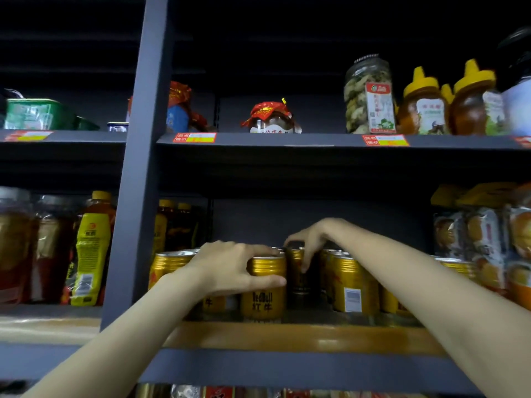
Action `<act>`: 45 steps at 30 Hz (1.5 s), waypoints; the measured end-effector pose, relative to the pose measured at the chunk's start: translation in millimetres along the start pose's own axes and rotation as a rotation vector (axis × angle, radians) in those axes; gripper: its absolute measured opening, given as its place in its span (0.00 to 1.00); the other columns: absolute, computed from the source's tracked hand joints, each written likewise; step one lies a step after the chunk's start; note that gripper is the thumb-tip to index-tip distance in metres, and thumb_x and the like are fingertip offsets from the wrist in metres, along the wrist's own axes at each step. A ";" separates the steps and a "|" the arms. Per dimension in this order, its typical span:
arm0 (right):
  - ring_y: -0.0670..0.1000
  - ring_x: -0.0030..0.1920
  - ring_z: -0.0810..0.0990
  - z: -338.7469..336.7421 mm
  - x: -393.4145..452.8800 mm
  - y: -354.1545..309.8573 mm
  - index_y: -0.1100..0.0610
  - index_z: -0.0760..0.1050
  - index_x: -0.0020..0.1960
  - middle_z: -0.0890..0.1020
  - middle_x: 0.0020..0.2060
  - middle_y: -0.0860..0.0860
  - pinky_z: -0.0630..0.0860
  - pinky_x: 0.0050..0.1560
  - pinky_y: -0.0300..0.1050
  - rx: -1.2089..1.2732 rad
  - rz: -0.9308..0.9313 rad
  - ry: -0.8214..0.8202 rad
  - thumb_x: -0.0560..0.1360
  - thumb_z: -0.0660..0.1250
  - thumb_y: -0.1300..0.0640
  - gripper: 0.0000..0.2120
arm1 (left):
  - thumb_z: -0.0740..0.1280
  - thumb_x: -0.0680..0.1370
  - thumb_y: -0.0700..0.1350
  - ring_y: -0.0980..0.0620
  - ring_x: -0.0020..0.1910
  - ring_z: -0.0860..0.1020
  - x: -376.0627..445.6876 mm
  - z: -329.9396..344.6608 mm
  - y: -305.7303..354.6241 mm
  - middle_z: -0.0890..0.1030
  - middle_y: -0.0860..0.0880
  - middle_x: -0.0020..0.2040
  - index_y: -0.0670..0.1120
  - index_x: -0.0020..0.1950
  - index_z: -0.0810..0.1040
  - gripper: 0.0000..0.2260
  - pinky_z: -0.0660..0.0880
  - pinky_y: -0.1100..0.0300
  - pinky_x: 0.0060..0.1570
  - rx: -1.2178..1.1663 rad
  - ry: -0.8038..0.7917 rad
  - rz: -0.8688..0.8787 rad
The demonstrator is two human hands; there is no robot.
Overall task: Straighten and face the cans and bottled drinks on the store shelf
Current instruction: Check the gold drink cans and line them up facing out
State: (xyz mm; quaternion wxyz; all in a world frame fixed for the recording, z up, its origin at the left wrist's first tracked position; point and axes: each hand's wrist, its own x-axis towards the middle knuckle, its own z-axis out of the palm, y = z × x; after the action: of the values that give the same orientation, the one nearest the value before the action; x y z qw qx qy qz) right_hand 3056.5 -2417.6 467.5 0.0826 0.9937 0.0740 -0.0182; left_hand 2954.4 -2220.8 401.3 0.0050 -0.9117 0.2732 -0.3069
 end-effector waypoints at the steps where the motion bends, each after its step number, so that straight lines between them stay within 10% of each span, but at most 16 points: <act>1: 0.58 0.68 0.67 -2.6 -4.3 -1.0 0.41 0.59 0.72 0.61 0.73 0.51 0.71 0.63 0.56 0.010 -0.010 0.018 0.69 0.75 0.49 0.37 | 0.54 0.68 0.73 0.54 0.59 0.75 -0.8 -0.3 -0.1 0.77 0.56 0.62 0.64 0.70 0.61 0.32 0.68 0.63 0.46 -0.015 -0.011 -0.006; 4: 0.56 0.63 0.72 -4.5 -14.8 -2.3 0.43 0.66 0.63 0.65 0.70 0.52 0.73 0.61 0.53 0.063 -0.064 0.048 0.70 0.74 0.50 0.26 | 0.53 0.67 0.73 0.54 0.59 0.76 -1.7 0.1 0.8 0.77 0.56 0.61 0.64 0.70 0.62 0.33 0.69 0.63 0.47 -0.024 -0.021 -0.008; 14: 0.50 0.61 0.68 8.9 -95.6 3.2 0.48 0.66 0.68 0.68 0.65 0.49 0.70 0.54 0.43 0.223 -0.220 0.382 0.68 0.75 0.53 0.32 | 0.55 0.69 0.72 0.53 0.55 0.76 -4.2 -1.9 2.7 0.78 0.54 0.57 0.61 0.68 0.65 0.30 0.69 0.61 0.46 -0.070 -0.059 -0.050; 20: 0.45 0.54 0.73 21.6 -170.2 6.6 0.45 0.66 0.62 0.71 0.53 0.41 0.74 0.46 0.37 0.567 -0.373 0.652 0.66 0.77 0.55 0.29 | 0.61 0.74 0.65 0.51 0.71 0.61 -14.0 5.7 14.5 0.67 0.53 0.71 0.55 0.71 0.65 0.28 0.51 0.48 0.71 -0.042 0.202 -0.064; 24: 0.45 0.52 0.78 55.6 -215.8 6.5 0.42 0.66 0.59 0.74 0.54 0.44 0.78 0.44 0.36 0.769 -0.402 0.802 0.64 0.78 0.56 0.30 | 0.65 0.77 0.53 0.56 0.64 0.68 -44.8 12.3 51.1 0.74 0.52 0.63 0.50 0.67 0.71 0.19 0.64 0.65 0.62 -0.538 0.620 0.019; 27: 0.46 0.51 0.81 89.1 -237.8 3.6 0.42 0.68 0.58 0.78 0.54 0.49 0.79 0.48 0.39 1.091 -0.446 0.847 0.61 0.77 0.57 0.30 | 0.66 0.73 0.55 0.58 0.62 0.72 -62.9 11.0 80.0 0.74 0.53 0.64 0.55 0.69 0.66 0.25 0.71 0.62 0.60 -0.984 0.475 0.080; 31: 0.50 0.51 0.82 122.1 -247.9 -3.5 0.45 0.69 0.59 0.80 0.53 0.51 0.79 0.48 0.45 1.399 -0.495 0.796 0.59 0.76 0.57 0.32 | 0.69 0.71 0.49 0.53 0.55 0.80 -72.8 4.8 105.9 0.77 0.46 0.60 0.57 0.69 0.64 0.28 0.78 0.57 0.51 -1.485 0.315 0.143; 35: 0.59 0.55 0.81 136.8 -255.4 -11.6 0.55 0.69 0.65 0.79 0.58 0.60 0.81 0.49 0.53 1.677 -0.484 0.535 0.69 0.68 0.59 0.25 | 0.74 0.71 0.44 0.55 0.59 0.75 -73.4 -0.2 112.0 0.74 0.53 0.61 0.54 0.69 0.65 0.30 0.77 0.61 0.51 -1.153 0.508 0.337; 45: 0.63 0.63 0.75 152.2 -252.2 -19.9 0.59 0.71 0.68 0.75 0.64 0.63 0.76 0.57 0.59 2.073 -0.616 0.220 0.65 0.76 0.48 0.35 | 0.75 0.68 0.43 0.60 0.67 0.69 -85.2 -6.9 114.0 0.72 0.60 0.66 0.59 0.72 0.55 0.40 0.73 0.59 0.59 -1.114 0.389 0.395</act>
State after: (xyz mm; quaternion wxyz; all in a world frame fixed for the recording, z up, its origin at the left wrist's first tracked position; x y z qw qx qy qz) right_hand 2800.6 -2459.9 326.5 -0.8117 0.5150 0.2756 -0.0027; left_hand 2837.7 -2274.0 339.3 -0.4644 -0.6371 0.5518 -0.2720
